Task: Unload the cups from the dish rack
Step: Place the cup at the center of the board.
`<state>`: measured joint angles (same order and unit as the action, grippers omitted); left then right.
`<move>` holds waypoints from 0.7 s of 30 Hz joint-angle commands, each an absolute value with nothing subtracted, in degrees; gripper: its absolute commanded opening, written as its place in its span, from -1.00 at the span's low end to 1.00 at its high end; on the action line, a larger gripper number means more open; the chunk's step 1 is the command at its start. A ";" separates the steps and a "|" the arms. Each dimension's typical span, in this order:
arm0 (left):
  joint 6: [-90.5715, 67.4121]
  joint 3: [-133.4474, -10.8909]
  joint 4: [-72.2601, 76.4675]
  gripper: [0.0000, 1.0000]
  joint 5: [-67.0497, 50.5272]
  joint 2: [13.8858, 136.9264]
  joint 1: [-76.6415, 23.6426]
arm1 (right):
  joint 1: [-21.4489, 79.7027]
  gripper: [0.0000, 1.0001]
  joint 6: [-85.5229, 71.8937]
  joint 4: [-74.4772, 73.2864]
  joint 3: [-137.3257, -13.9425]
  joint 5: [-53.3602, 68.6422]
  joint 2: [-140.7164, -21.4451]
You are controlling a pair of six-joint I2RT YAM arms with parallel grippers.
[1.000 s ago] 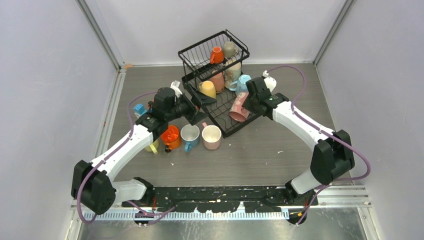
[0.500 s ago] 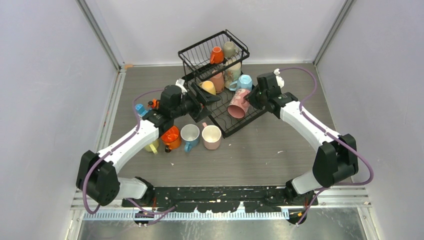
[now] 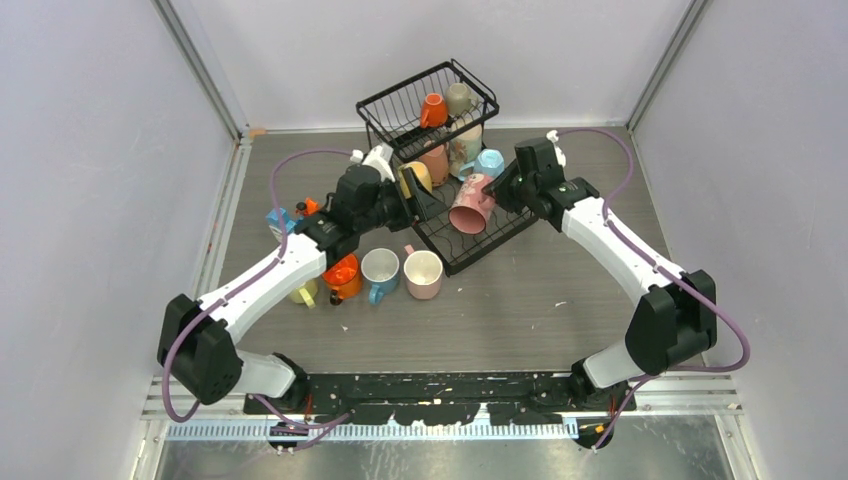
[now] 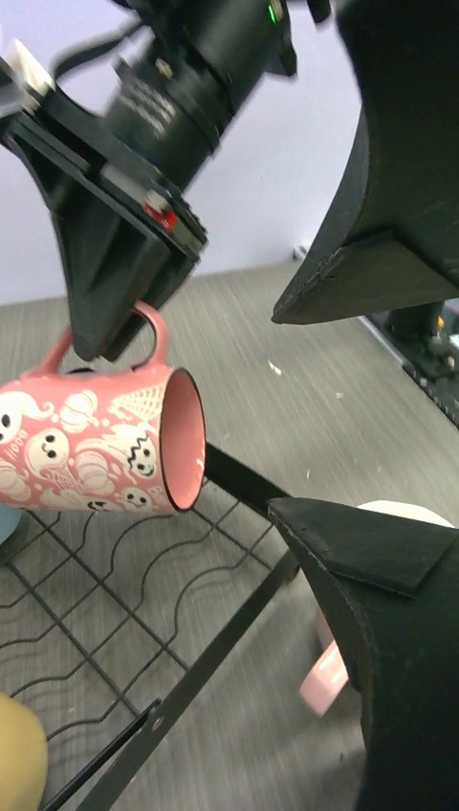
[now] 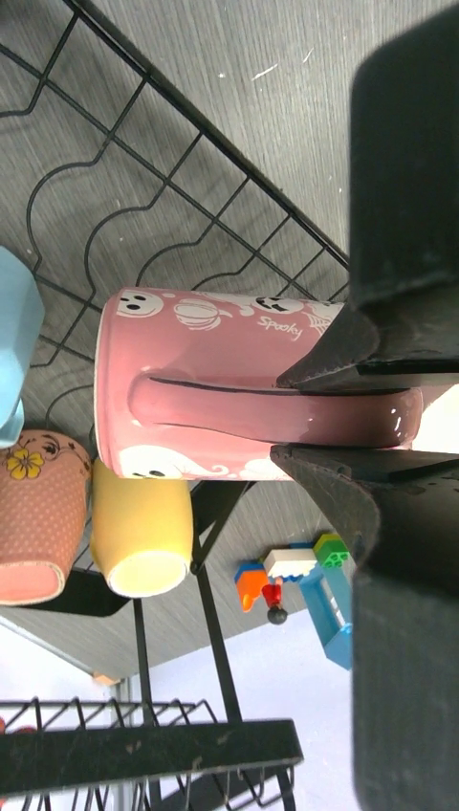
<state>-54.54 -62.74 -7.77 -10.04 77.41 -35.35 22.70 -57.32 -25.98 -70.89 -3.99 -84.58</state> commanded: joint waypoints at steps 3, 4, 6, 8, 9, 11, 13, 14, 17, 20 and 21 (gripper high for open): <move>-37.73 -59.34 1.67 0.29 -4.11 77.25 -38.06 | 22.59 -0.99 -58.84 -22.35 -77.56 -2.00 -80.05; -36.46 -58.70 3.74 0.28 -4.04 77.46 -38.32 | 22.59 -0.99 -58.82 -22.64 -77.95 -1.64 -80.00; -33.37 -58.07 6.26 0.28 -3.72 78.09 -38.61 | 22.59 -0.99 -58.74 -23.55 -78.78 -1.21 -79.82; -31.53 -57.23 8.56 0.27 -3.36 78.78 -38.70 | 22.59 -0.99 -58.55 -24.50 -79.58 -0.83 -79.34; -30.58 -56.76 9.80 0.26 -3.29 79.06 -38.72 | 22.59 -0.99 -58.54 -24.89 -80.01 -0.80 -79.10; -28.80 -56.06 11.94 0.25 -2.68 79.46 -38.97 | 22.58 -0.99 -58.47 -26.19 -80.93 -0.79 -78.70; -26.74 -56.18 12.93 0.25 -2.16 80.32 -39.39 | 22.59 -0.99 -58.29 -27.66 -82.09 0.66 -78.39; -26.01 -56.36 13.20 0.24 -1.90 80.76 -39.64 | 22.59 -0.99 -58.23 -28.19 -82.73 1.16 -78.13; -24.77 -56.02 15.03 0.20 -1.52 81.20 -40.42 | 22.50 -0.98 -58.21 -29.92 -83.94 0.97 -77.49; -24.34 -55.60 17.38 0.18 -1.31 82.00 -41.18 | 22.50 -0.99 -58.82 -30.71 -84.80 1.75 -77.27; -24.14 -55.72 17.74 0.17 -1.24 82.45 -41.48 | 22.50 -0.99 -59.03 -30.95 -85.15 2.13 -77.30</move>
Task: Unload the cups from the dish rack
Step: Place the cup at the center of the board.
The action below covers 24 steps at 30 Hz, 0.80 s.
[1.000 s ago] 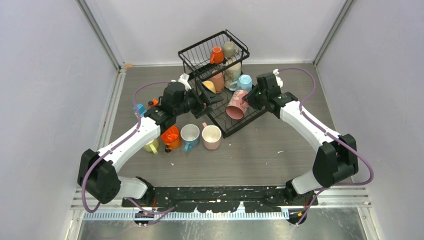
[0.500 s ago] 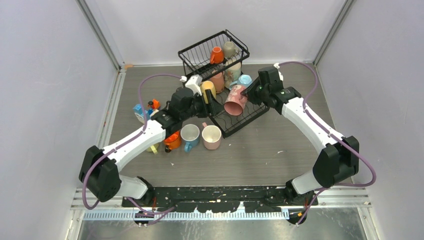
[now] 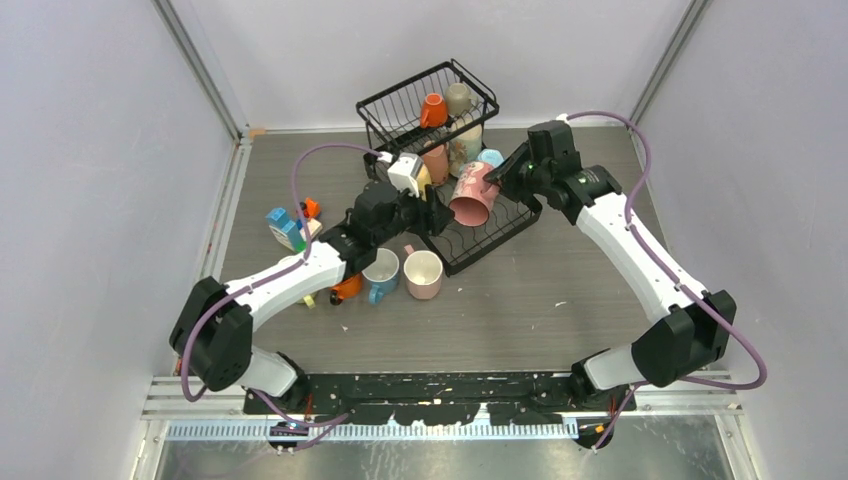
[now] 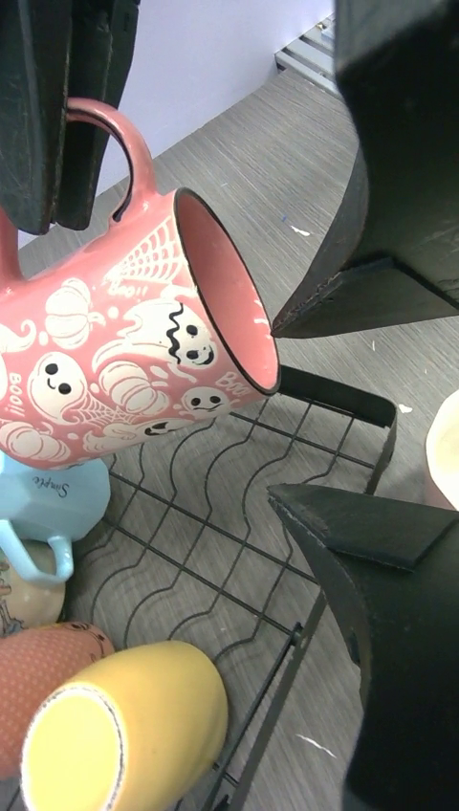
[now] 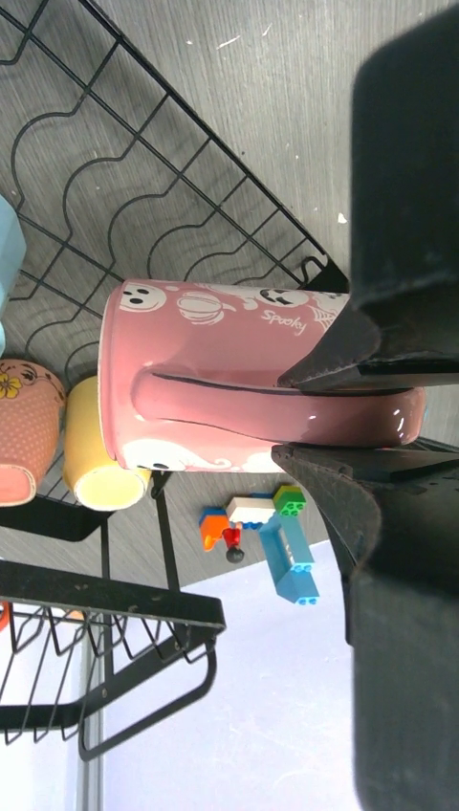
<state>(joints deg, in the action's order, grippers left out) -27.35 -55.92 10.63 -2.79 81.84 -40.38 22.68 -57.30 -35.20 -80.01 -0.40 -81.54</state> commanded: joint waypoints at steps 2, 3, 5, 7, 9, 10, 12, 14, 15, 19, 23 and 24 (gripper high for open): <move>-23.87 -56.15 18.64 0.16 -1.14 83.50 -42.06 | 22.48 -0.98 -59.31 -31.38 -85.70 2.72 -77.22; -23.84 -56.38 19.12 0.15 -0.68 83.80 -42.28 | 22.45 -0.99 -59.44 -31.64 -85.96 2.88 -77.25; -23.51 -56.91 19.92 0.15 -0.44 84.68 -42.68 | 22.50 -0.99 -59.76 -32.14 -86.28 3.40 -77.06; -23.12 -57.42 20.71 0.15 1.93 85.53 -42.96 | 22.49 -0.99 -60.37 -32.21 -86.18 4.22 -76.79; -22.94 -57.97 21.71 0.15 3.11 86.41 -43.06 | 22.54 -0.99 -61.21 -32.17 -86.06 5.23 -76.57; -23.01 -58.13 22.12 0.15 3.56 86.73 -43.13 | 22.48 -0.98 -61.65 -32.17 -86.00 5.75 -76.48; -23.36 -58.38 23.34 0.14 4.13 86.98 -43.15 | 22.49 -0.99 -62.80 -32.00 -85.68 6.59 -76.25; -23.71 -58.70 24.32 0.10 4.51 87.20 -43.31 | 22.50 -0.99 -64.08 -31.58 -85.21 7.43 -76.04; -23.66 -58.81 24.61 0.08 4.79 87.33 -43.45 | 22.48 -0.98 -64.89 -31.25 -84.91 7.93 -75.98; -23.63 -58.93 25.91 0.00 6.50 87.68 -43.92 | 22.48 -0.99 -68.68 -28.45 -82.88 10.03 -75.76; -23.73 -58.49 27.16 -0.14 8.35 87.52 -44.21 | 22.48 -0.99 -71.34 -26.51 -81.08 10.99 -75.61; -23.73 -58.57 27.31 -0.19 8.69 87.58 -44.21 | 22.49 -0.99 -71.89 -26.04 -80.60 11.18 -75.47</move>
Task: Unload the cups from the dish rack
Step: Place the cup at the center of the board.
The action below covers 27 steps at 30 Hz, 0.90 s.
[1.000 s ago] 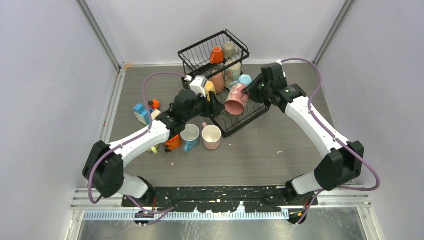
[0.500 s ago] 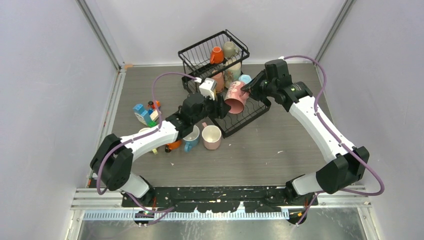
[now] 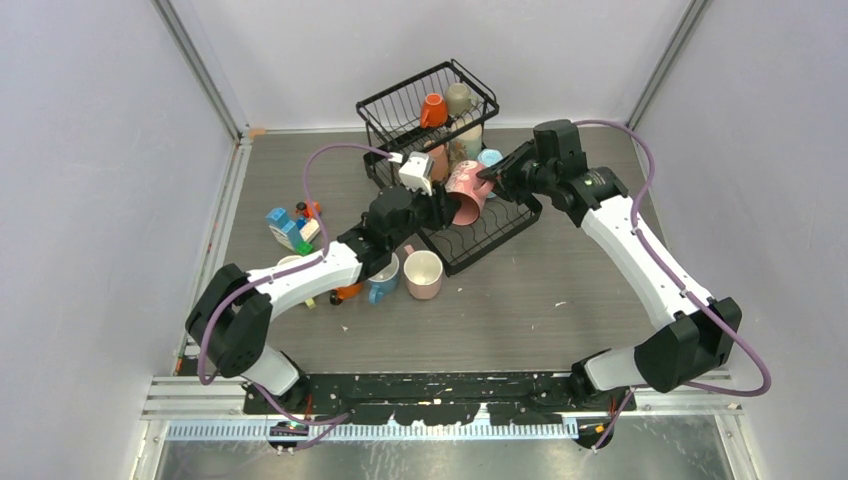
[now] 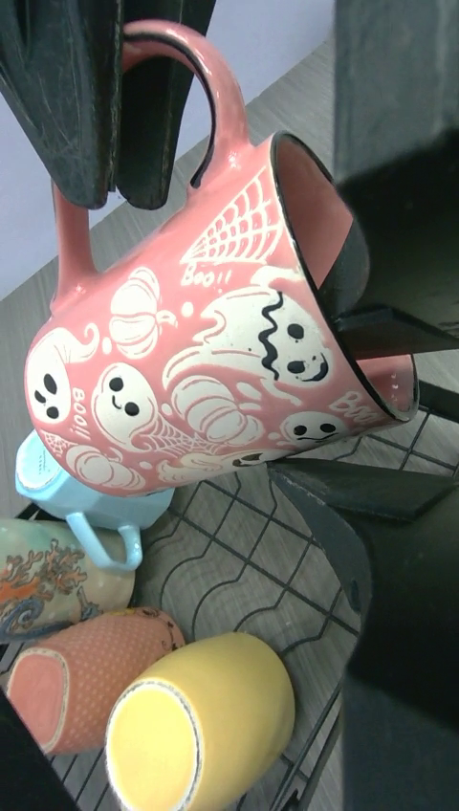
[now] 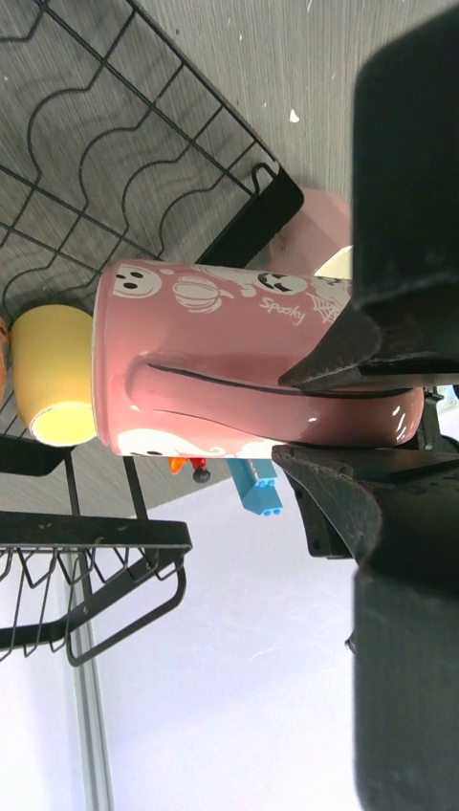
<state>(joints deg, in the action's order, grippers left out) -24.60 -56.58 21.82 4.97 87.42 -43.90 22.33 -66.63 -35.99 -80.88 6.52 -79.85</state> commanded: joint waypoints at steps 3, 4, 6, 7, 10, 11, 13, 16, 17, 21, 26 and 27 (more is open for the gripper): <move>-23.72 -58.90 27.59 -0.35 9.39 87.66 -44.21 | 22.50 -0.99 -72.76 -25.28 -79.62 11.40 -75.15; -23.73 -59.06 27.60 -0.43 9.52 87.64 -44.20 | 22.50 -0.99 -72.93 -25.08 -79.43 11.38 -75.08; -23.90 -59.26 27.55 -0.67 9.93 87.56 -44.21 | 22.43 -0.99 -73.03 -25.06 -79.01 11.19 -74.78; -24.05 -59.33 27.52 -0.82 10.15 87.41 -44.21 | 22.49 -0.99 -72.99 -24.97 -78.77 10.98 -74.65; -24.63 -59.83 26.78 -1.00 10.65 87.00 -44.21 | 22.50 -0.99 -71.99 -25.85 -78.51 9.68 -74.04; -24.88 -60.01 26.61 -1.00 10.64 86.87 -44.21 | 22.50 -0.99 -71.48 -26.14 -78.49 9.26 -73.75; -25.80 -60.11 26.17 -1.00 10.97 86.52 -44.21 | 22.50 -0.99 -70.17 -27.17 -78.70 8.00 -73.38; -27.67 -60.33 25.46 -1.00 11.33 85.94 -44.25 | 22.48 -0.75 -67.85 -28.31 -78.82 6.34 -72.65; -28.47 -60.37 25.30 -1.00 11.34 85.61 -44.21 | 22.50 -0.62 -67.15 -28.62 -78.82 5.60 -72.42; -30.39 -60.95 24.87 -1.00 11.36 84.71 -44.21 | 22.49 -0.17 -64.29 -29.21 -78.78 3.54 -71.53; -32.28 -61.62 23.67 -1.00 12.59 83.13 -44.21 | 22.50 0.35 -60.77 -29.93 -79.17 1.82 -71.00; -32.51 -61.84 23.17 -1.00 12.65 82.77 -44.21 | 22.53 0.48 -60.08 -30.15 -79.37 1.46 -70.74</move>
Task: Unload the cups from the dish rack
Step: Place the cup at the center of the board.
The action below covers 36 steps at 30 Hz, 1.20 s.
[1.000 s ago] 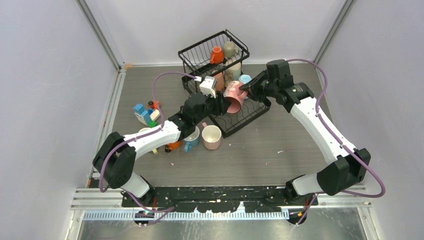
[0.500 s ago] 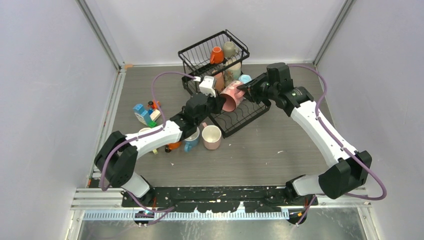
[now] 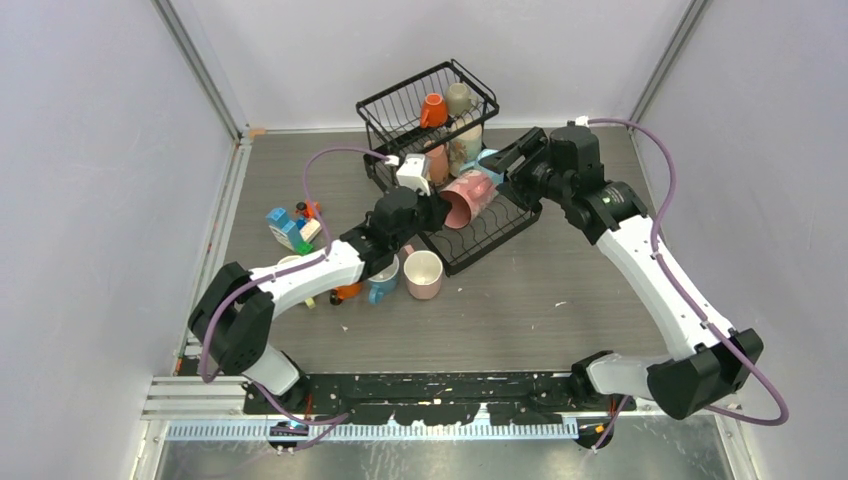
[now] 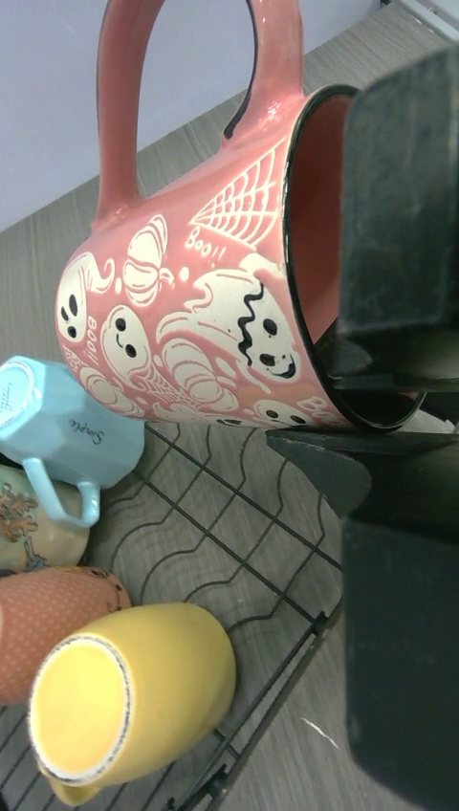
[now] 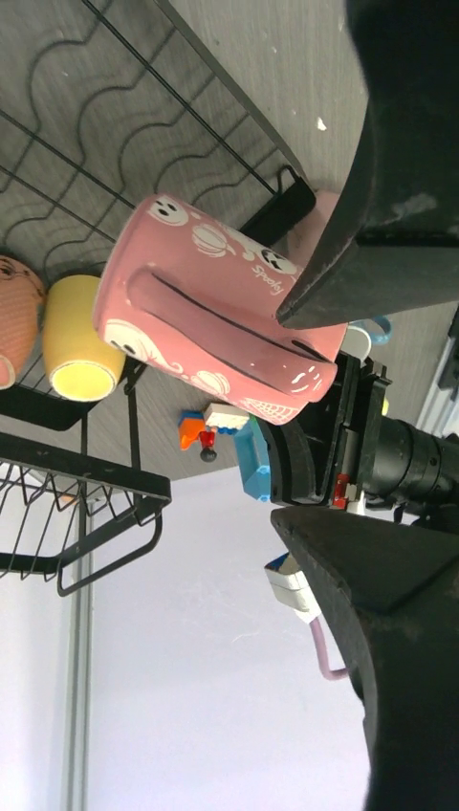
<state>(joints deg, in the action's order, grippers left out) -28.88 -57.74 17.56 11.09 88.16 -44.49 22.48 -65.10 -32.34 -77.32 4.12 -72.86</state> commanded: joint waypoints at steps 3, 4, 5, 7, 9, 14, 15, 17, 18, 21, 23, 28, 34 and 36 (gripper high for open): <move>-32.88 -62.96 20.56 -1.00 12.57 81.77 -44.23 | 22.50 0.75 -57.78 -31.54 -80.35 -0.25 -69.80; -33.04 -63.66 19.29 -1.00 12.65 81.35 -44.21 | 22.46 0.82 -56.98 -32.14 -80.75 -1.95 -69.45; -33.11 -64.28 17.88 -1.00 12.65 81.04 -44.21 | 22.49 0.87 -56.06 -32.80 -81.31 -2.66 -69.17; -33.43 -65.75 14.94 -1.00 12.59 80.32 -44.21 | 22.50 0.99 -54.25 -34.61 -82.73 -3.78 -68.73; -33.87 -66.84 11.65 -1.00 12.57 79.48 -44.17 | 22.48 1.00 -52.94 -36.00 -83.61 -4.85 -68.25; -34.70 -68.57 4.84 -1.00 11.73 76.93 -44.12 | 22.48 1.00 -50.17 -37.68 -83.73 -7.38 -66.00; -34.85 -69.23 3.02 -1.00 11.44 76.38 -44.12 | 22.42 1.00 -49.64 -38.04 -83.83 -7.58 -65.79; -34.98 -70.67 -1.05 -1.00 10.63 75.33 -44.12 | 22.45 1.00 -48.98 -38.68 -84.02 -8.04 -65.46; -35.10 -71.38 -3.32 -1.00 10.18 74.80 -44.12 | 22.44 1.00 -48.63 -38.87 -83.96 -8.15 -65.36; -35.50 -73.70 -11.04 -1.00 9.13 72.96 -44.12 | 22.50 1.00 -48.03 -39.37 -83.69 -8.34 -65.20; -35.74 -74.86 -15.75 -1.00 8.09 71.45 -44.12 | 22.45 1.00 -47.62 -39.48 -83.32 -8.60 -65.20; -35.99 -77.16 -26.79 -1.00 5.92 66.98 -44.12 | 22.50 1.00 -46.83 -38.95 -82.16 -9.45 -65.90; -36.05 -79.21 -41.04 -1.00 3.94 62.92 -44.12 | 22.50 1.00 -46.24 -38.32 -81.15 -9.24 -67.31; -36.64 -78.67 -45.47 -1.00 3.34 61.19 -44.12 | 22.49 1.00 -46.38 -37.67 -80.44 -9.05 -67.44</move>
<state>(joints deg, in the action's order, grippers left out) -34.37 -75.26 -39.46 5.93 66.08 -44.45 22.48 -47.40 -39.53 -81.47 -7.99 -67.09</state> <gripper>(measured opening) 0.142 0.996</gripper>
